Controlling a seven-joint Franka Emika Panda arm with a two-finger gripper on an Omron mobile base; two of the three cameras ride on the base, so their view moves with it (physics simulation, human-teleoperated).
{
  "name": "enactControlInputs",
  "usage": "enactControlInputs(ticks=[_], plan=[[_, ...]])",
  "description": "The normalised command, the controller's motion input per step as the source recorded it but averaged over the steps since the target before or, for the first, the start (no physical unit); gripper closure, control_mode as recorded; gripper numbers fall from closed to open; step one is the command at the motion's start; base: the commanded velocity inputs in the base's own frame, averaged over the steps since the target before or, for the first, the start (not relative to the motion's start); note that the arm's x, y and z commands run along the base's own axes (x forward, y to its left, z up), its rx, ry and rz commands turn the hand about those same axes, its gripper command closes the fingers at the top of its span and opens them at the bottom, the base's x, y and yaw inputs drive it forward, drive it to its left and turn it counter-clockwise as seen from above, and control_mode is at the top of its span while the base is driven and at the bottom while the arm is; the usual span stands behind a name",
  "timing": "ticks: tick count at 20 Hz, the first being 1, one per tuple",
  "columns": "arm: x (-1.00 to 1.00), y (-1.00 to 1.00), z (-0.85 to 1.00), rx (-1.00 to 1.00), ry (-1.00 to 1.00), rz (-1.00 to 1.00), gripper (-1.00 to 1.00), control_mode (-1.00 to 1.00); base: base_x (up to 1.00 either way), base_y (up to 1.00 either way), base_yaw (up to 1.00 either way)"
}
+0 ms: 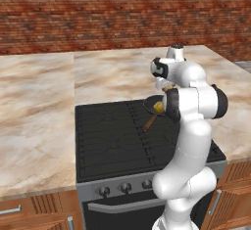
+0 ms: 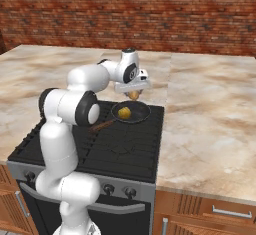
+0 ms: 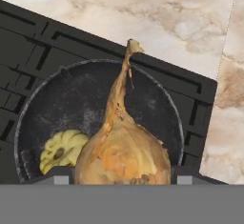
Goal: Put the onion and squash in the pan. Then turn on the rear right burner and set the heat to medium.
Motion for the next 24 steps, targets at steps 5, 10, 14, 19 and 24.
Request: enactControlInputs(ticks=[5, 10, 14, 19, 24], plan=[[0.00, 0.00, -0.27, 0.00, 0.01, 0.00, 1.00, -1.00, 0.00, 0.00, 0.00], [-0.12, 0.00, -0.40, 0.00, 0.02, 0.00, 1.00, -1.00, 0.00, 0.00, 0.00], [-0.17, 0.00, -0.60, 0.00, 0.02, 0.00, 1.00, -1.00, 0.00, 0.00, 0.00], [-0.08, 0.00, -0.43, 0.00, 0.00, 0.00, 1.00, -1.00, 0.00, 0.00, 0.00], [0.00, 0.00, -0.05, 0.00, 0.00, 0.00, 1.00, -1.00, 0.00, 0.00, 0.00]])
